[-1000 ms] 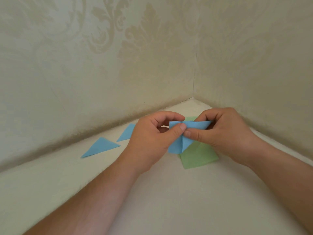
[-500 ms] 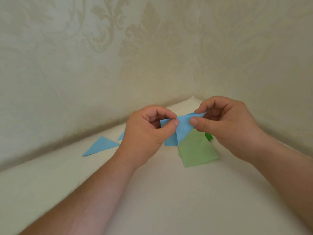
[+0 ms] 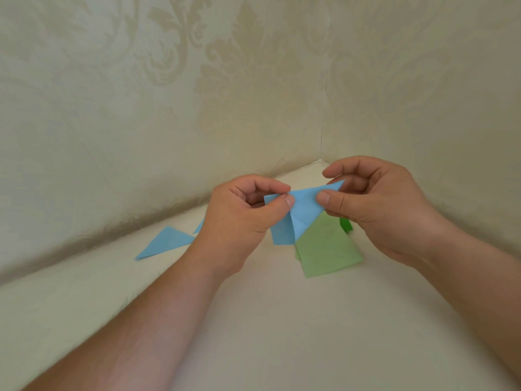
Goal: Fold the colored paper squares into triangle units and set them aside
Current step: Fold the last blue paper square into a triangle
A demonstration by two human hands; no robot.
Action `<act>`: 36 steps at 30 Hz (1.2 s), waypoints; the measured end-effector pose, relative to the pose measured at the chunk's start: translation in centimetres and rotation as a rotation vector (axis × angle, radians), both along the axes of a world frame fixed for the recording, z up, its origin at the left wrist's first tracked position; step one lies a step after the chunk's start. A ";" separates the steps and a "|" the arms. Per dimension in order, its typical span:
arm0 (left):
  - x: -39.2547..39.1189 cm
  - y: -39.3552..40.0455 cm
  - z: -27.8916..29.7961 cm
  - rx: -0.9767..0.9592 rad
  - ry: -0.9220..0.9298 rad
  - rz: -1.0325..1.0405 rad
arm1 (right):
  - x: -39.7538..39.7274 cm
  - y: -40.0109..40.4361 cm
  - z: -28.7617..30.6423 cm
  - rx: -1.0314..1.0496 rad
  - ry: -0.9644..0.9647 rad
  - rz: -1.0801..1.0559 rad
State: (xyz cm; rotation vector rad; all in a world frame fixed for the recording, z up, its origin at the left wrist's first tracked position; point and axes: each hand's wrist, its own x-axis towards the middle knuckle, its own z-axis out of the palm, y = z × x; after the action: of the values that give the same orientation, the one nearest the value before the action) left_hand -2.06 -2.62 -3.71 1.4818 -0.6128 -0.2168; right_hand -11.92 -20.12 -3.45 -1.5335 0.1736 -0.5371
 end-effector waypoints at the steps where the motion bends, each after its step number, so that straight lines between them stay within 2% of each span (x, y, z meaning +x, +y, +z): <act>1: 0.0 0.0 0.0 -0.001 0.003 0.001 | 0.0 0.0 0.0 0.007 0.001 0.003; 9: 0.1 0.1 0.2 -0.007 -0.047 0.035 | 0.1 0.1 0.4 0.091 -0.035 0.052; 15: 0.0 0.3 0.3 0.017 -0.086 0.034 | 0.3 0.0 0.2 0.080 -0.042 0.000; 24: 0.2 0.3 0.2 0.022 -0.062 0.033 | 0.0 -0.2 0.4 0.079 -0.039 -0.030; 36: 0.3 0.1 0.1 0.020 -0.020 0.024 | 0.1 -0.6 0.3 0.179 -0.057 0.006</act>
State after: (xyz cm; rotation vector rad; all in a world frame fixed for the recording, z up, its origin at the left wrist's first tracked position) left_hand -1.77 -2.47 -3.60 1.5118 -0.6103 -0.1897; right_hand -11.85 -20.71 -3.19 -1.3427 0.1686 -0.5457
